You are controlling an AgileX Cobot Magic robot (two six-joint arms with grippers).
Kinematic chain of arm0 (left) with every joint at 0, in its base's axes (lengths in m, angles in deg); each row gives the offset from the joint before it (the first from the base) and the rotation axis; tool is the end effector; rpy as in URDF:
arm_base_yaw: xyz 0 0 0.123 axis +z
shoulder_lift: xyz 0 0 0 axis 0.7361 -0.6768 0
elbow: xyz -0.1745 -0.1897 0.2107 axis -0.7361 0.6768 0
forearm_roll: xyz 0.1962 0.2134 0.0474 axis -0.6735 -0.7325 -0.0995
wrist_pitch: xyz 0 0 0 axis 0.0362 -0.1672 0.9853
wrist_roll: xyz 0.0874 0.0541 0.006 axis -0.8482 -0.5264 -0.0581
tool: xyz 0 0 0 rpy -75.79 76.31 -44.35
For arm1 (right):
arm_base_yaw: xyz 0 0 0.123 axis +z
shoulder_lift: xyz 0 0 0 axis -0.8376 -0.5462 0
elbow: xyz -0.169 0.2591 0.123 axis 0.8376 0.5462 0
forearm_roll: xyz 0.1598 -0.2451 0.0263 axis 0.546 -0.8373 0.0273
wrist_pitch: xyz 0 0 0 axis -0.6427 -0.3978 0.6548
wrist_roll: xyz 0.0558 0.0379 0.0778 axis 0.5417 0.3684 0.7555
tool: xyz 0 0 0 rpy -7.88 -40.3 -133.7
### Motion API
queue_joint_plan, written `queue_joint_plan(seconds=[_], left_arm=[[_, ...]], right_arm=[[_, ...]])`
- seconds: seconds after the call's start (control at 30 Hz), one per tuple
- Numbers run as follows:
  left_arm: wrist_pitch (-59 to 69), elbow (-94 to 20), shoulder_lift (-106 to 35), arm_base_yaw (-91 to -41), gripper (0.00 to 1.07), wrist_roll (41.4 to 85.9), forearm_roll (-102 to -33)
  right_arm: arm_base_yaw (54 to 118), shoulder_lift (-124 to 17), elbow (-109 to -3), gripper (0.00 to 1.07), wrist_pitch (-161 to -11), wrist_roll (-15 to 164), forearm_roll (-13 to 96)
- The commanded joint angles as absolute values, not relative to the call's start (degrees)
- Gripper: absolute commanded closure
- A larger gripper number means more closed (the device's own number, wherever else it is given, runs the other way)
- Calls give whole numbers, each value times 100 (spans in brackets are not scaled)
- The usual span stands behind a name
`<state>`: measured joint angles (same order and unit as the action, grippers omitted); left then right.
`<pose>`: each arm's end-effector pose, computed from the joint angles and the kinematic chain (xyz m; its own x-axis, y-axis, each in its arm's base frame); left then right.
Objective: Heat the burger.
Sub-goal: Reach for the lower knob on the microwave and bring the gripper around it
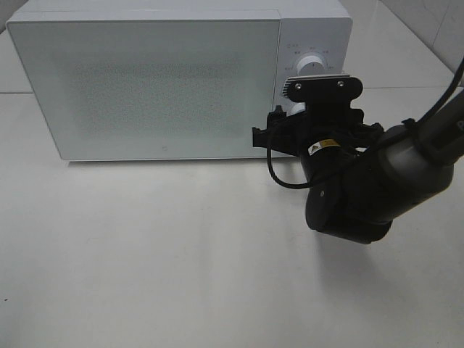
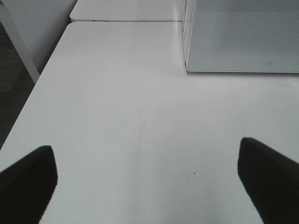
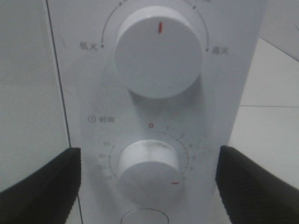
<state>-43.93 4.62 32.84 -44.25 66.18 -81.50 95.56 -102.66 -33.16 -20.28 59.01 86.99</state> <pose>-0.0050 -0.0010 0.2943 -0.4339 -0.0059 -0.9009 -0.0410 0.9991 0.0132 0.3483 0.1898 0.1243 -0.0888 -0.0672 -0.9938 0.0610 0.9955 -0.0728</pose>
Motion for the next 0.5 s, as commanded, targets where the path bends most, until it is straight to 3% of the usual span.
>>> queue_joint_plan(seconds=[0.03, 0.5], left_arm=[[-4336, 445, 3433, -4397, 4, 6612, -8133], [-4336, 445, 3433, -4397, 4, 6612, -8133]], right_arm=[[9476, -10450, -3516, 31, -1764, 5901, 8624], [9356, -10450, -3614, 31, -1810, 5930, 8596]])
